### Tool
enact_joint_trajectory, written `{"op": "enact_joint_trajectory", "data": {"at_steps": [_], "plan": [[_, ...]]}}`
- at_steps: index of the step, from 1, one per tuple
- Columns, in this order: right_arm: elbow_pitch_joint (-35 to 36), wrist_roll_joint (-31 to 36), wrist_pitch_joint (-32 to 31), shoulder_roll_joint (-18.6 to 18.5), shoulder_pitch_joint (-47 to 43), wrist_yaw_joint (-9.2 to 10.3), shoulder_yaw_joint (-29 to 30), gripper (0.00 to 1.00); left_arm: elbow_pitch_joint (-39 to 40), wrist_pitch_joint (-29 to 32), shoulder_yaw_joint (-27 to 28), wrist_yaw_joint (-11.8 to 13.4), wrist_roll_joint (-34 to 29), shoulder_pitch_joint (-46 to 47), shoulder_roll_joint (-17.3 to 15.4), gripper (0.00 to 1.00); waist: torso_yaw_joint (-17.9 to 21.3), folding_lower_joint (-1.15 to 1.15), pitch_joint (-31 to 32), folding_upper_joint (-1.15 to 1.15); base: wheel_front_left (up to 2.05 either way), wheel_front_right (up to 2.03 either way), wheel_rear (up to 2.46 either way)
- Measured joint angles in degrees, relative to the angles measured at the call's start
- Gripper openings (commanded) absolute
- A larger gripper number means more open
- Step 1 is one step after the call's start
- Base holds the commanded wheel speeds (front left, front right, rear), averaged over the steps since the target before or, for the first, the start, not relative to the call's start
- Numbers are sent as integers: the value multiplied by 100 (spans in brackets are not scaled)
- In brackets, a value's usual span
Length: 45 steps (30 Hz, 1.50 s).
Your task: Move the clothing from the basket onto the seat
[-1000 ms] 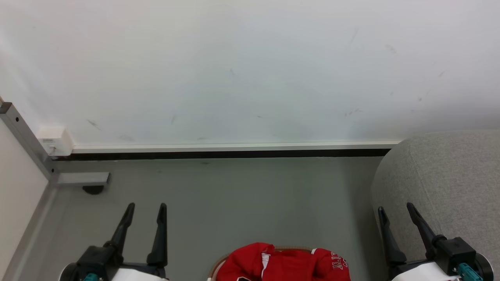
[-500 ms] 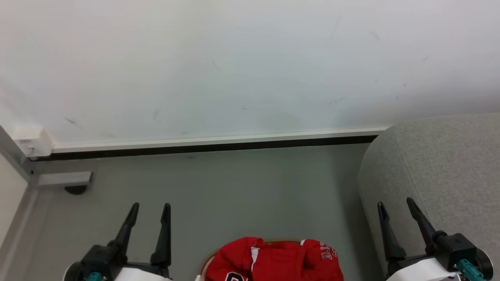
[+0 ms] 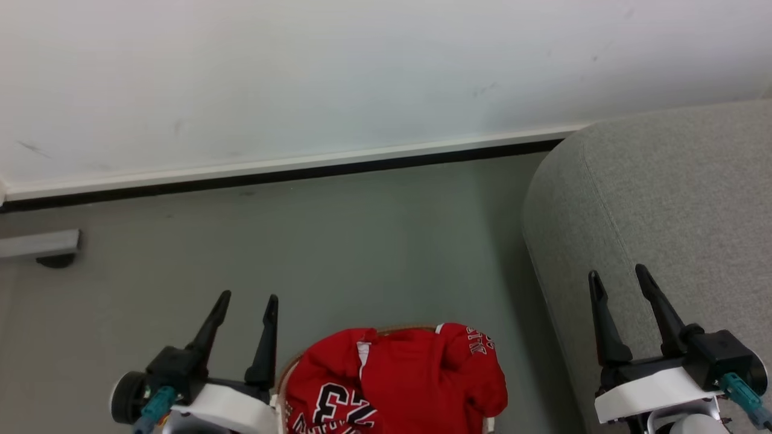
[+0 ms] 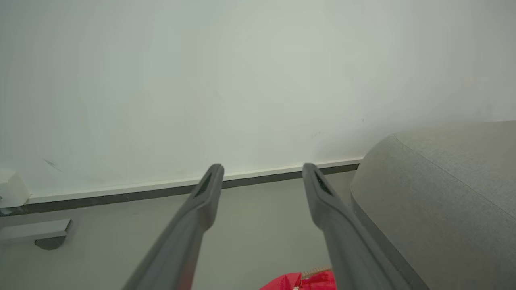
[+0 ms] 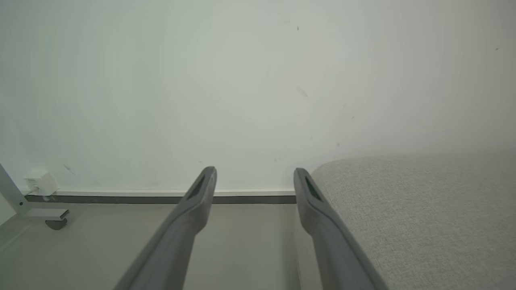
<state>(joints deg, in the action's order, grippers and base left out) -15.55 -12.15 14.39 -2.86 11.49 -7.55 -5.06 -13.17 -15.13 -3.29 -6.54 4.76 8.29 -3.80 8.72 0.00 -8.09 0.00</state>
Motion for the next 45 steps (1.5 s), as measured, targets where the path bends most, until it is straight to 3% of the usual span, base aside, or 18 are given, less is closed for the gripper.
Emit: {"op": "enact_joint_trajectory", "data": {"at_steps": [16, 37, 45], "plan": [[343, -208, 57, 4, 590, 0, -19, 100, -2050, 132, -1071, -86, -182, 1194, -459, 100, 389, 1, -1233, 0, 0, 0, 0], [868, -466, 58, 3, 1228, 0, 10, 100, -4299, 786, -4205, -100, 33, 3092, -1167, 100, 794, 1, -2884, 0, 0, 0, 0], [929, -671, 58, 2, 1353, 0, -89, 100, -4802, 1138, -5465, -100, 178, 3645, -1227, 100, 955, 0, -3390, 0, 0, 0, 0]]}}
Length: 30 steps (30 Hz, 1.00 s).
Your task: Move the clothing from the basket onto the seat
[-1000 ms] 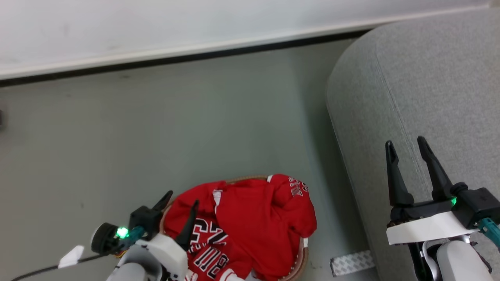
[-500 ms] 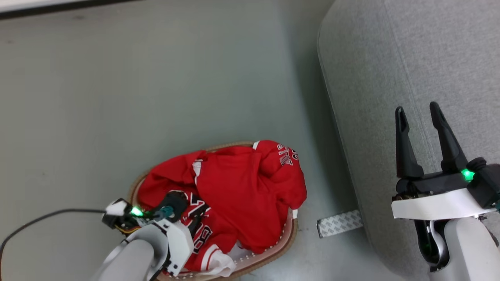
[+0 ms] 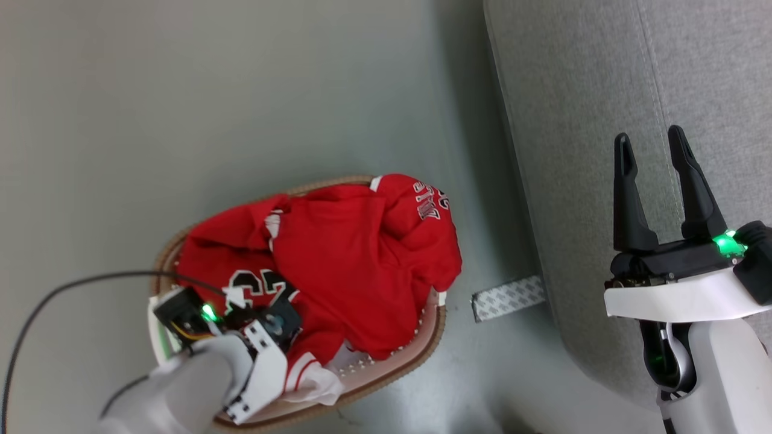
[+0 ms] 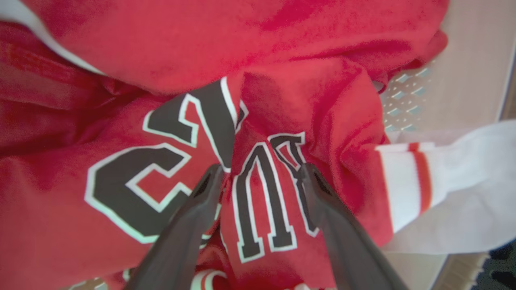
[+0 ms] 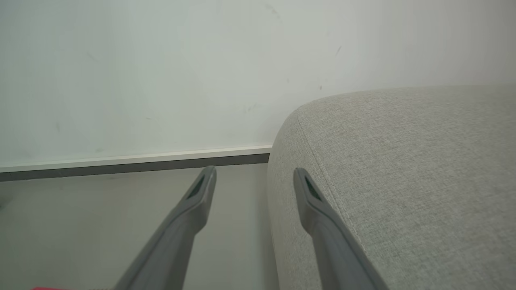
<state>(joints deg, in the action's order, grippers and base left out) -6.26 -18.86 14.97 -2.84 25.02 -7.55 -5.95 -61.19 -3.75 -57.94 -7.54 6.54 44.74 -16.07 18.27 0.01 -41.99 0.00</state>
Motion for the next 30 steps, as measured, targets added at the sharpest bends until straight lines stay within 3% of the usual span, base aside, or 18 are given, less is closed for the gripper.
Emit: {"op": "enact_joint_trajectory", "data": {"at_steps": [9, 10, 11, 13, 30], "plan": [[49, -229, 0, 1, 70, 0, -148, 100, -455, 421, -959, 0, 234, 485, -121, 100, 275, 0, -399, 0, 0, 0, 0], [53, -241, 0, 1, 72, 0, -159, 100, -486, 425, -999, 0, 287, 505, -118, 95, 305, 0, -429, 0, 0, 0, 0], [58, -242, 0, 1, 73, 0, -165, 100, -511, 425, -1033, 0, 372, 526, -116, 56, 329, 0, -453, 0, 0, 0, 0], [59, -247, 0, 1, 74, 0, -168, 100, -556, 424, -1082, 0, 489, 565, -115, 0, 364, 0, -489, 0, 0, 0, 0], [-112, -53, 0, 2, 93, 0, -109, 100, -845, -120, -1143, 0, 1004, 549, 212, 0, 209, 0, 13, 0, 0, 0, 0]]}}
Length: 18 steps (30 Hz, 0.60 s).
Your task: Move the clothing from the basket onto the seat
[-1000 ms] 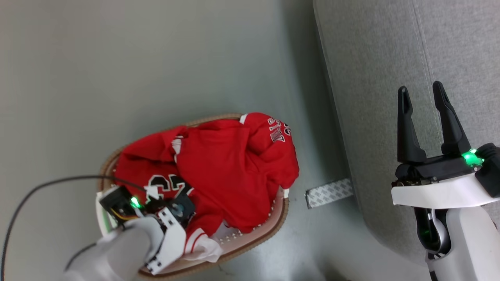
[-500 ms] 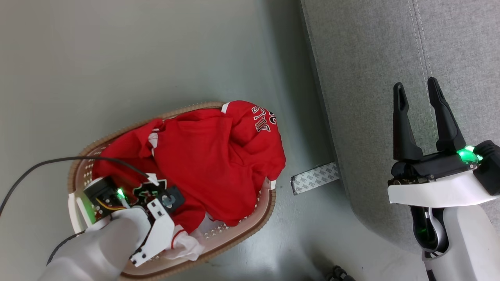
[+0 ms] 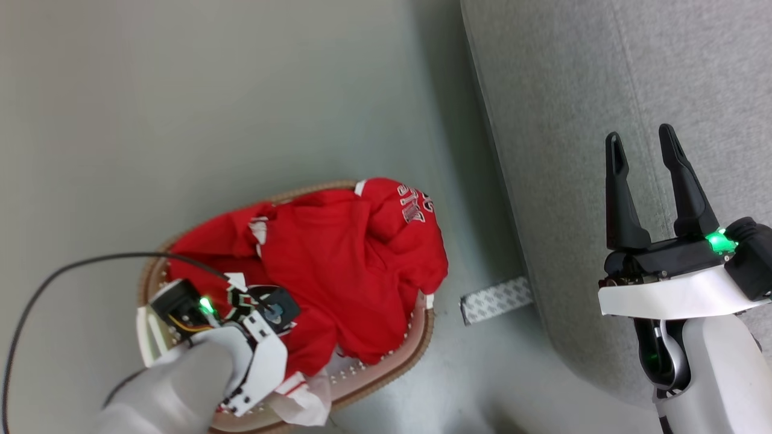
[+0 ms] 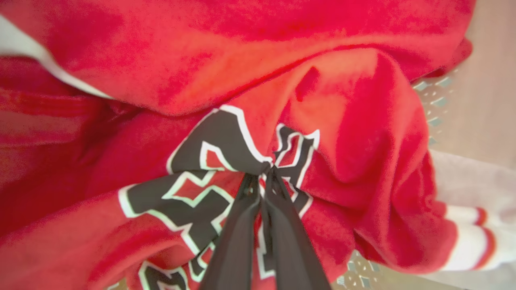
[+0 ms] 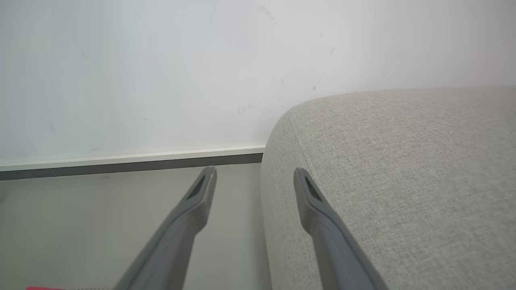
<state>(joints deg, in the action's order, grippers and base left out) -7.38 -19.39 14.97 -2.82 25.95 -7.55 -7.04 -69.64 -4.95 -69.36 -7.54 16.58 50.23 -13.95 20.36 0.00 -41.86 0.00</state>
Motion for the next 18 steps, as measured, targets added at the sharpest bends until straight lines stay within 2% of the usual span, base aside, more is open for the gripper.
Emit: {"op": "enact_joint_trajectory", "data": {"at_steps": [18], "plan": [[-453, 531, 0, 5, -521, 0, 225, 100, 30, -936, 517, 52, 868, -924, 756, 0, -628, -1, 1783, 0, 0, 0, 0]]}}
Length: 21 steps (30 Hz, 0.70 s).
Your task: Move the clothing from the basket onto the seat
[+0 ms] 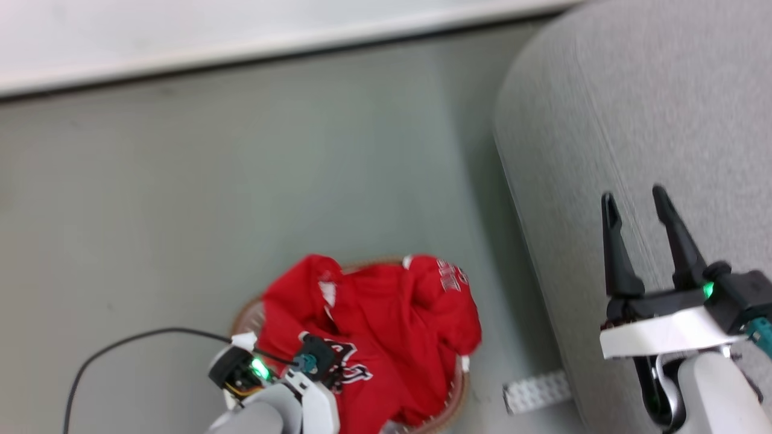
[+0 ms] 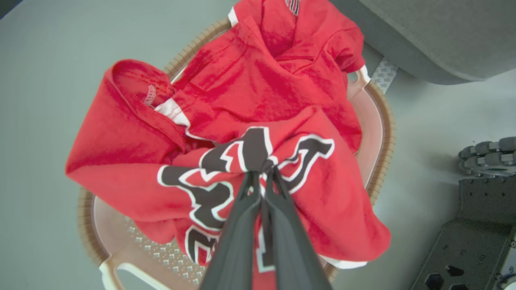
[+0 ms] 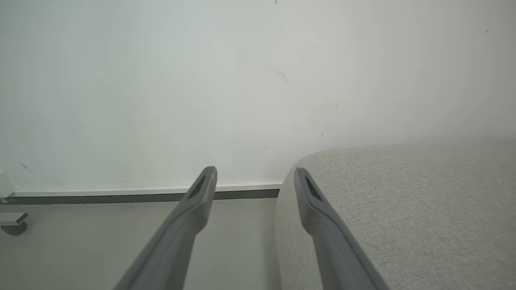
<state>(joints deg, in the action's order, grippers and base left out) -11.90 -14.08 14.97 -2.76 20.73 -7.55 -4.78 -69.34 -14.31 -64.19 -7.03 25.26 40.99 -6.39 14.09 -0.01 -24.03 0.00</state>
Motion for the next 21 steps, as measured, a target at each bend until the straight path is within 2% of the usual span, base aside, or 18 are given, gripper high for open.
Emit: {"op": "enact_joint_trajectory", "data": {"at_steps": [4, 8, 14, 21], "plan": [[-130, 55, 0, 1, -194, 0, 33, 100, 307, -66, 212, 27, 164, -209, 33, 0, -191, 0, 460, 0, 0, 0, 0], [-225, 60, 0, 0, -367, 0, 73, 100, 936, -76, 505, 102, 321, -454, -13, 0, -390, -1, 914, 0, 0, 0, 0], [-349, 99, 0, 1, -572, 0, 35, 100, 1972, -76, 1035, 202, 427, -854, -283, 0, -712, -1, 1456, 0, 0, 0, 0], [-452, 98, 0, -2, -792, 0, -7, 100, 3111, -81, 1662, 261, 567, -1220, -450, 0, -1012, -1, 1935, 0, 0, 0, 0]]}}
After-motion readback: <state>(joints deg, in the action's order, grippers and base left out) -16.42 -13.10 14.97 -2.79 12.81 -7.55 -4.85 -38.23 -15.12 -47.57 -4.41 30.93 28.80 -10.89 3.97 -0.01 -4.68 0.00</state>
